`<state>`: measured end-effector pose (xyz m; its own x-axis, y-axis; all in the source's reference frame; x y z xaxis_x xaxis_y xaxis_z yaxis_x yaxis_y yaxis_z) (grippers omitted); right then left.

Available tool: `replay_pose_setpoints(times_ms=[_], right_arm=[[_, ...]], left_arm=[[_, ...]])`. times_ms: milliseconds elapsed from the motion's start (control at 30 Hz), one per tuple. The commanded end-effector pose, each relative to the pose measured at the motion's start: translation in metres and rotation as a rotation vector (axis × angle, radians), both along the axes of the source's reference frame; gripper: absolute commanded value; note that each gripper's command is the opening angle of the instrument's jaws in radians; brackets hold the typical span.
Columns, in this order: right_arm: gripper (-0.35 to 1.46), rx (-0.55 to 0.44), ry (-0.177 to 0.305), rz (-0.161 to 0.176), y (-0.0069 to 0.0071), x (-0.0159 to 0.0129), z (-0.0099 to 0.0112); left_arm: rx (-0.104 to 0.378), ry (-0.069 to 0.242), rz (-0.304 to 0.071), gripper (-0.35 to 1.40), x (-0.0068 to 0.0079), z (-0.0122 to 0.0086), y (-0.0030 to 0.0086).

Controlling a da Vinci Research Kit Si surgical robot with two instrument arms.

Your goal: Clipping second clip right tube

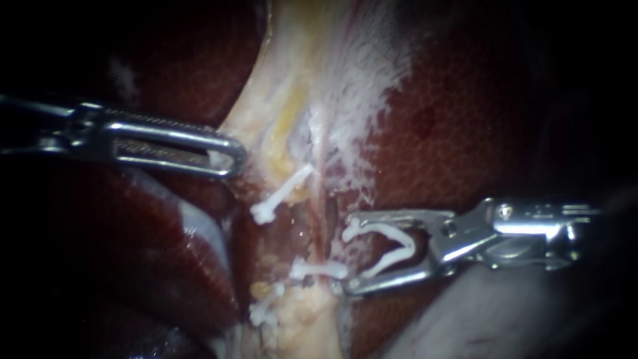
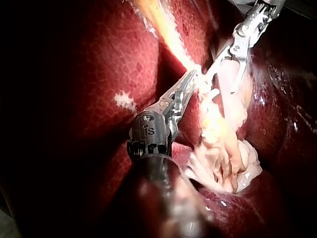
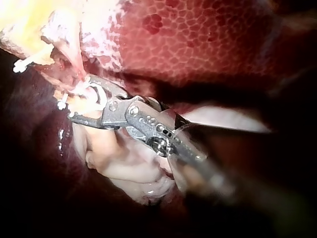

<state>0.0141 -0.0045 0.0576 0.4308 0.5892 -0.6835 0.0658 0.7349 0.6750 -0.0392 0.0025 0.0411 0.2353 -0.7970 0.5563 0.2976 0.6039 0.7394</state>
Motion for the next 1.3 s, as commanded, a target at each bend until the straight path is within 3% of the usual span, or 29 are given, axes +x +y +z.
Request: replay_pose_setpoints(times_ms=[33,200,500,800,1300], right_arm=[[0.6,0.004,-0.003,0.001,-0.0001,0.0003,0.0002],[0.6,0.024,-0.01,0.008,-0.0002,0.0013,0.001],[0.59,0.074,-0.017,0.004,-0.0004,0.0036,0.002],[0.56,0.111,-0.006,-0.042,-0.0005,0.0061,0.0019],[0.37,0.19,0.005,-0.109,-0.0004,0.0058,0.002]], left_arm=[[-0.003,-0.003,-0.005,-0.35,0.0001,-0.0005,0.0],[-0.013,-0.005,-0.007,-0.35,0.0002,-0.002,-0.0005],[-0.013,-0.005,-0.007,-0.35,0.0002,-0.0024,-0.0006],[-0.013,-0.005,-0.007,-0.35,0.0002,-0.0024,-0.0006],[-0.013,-0.005,-0.007,-0.35,0.0002,-0.0024,-0.0006]])
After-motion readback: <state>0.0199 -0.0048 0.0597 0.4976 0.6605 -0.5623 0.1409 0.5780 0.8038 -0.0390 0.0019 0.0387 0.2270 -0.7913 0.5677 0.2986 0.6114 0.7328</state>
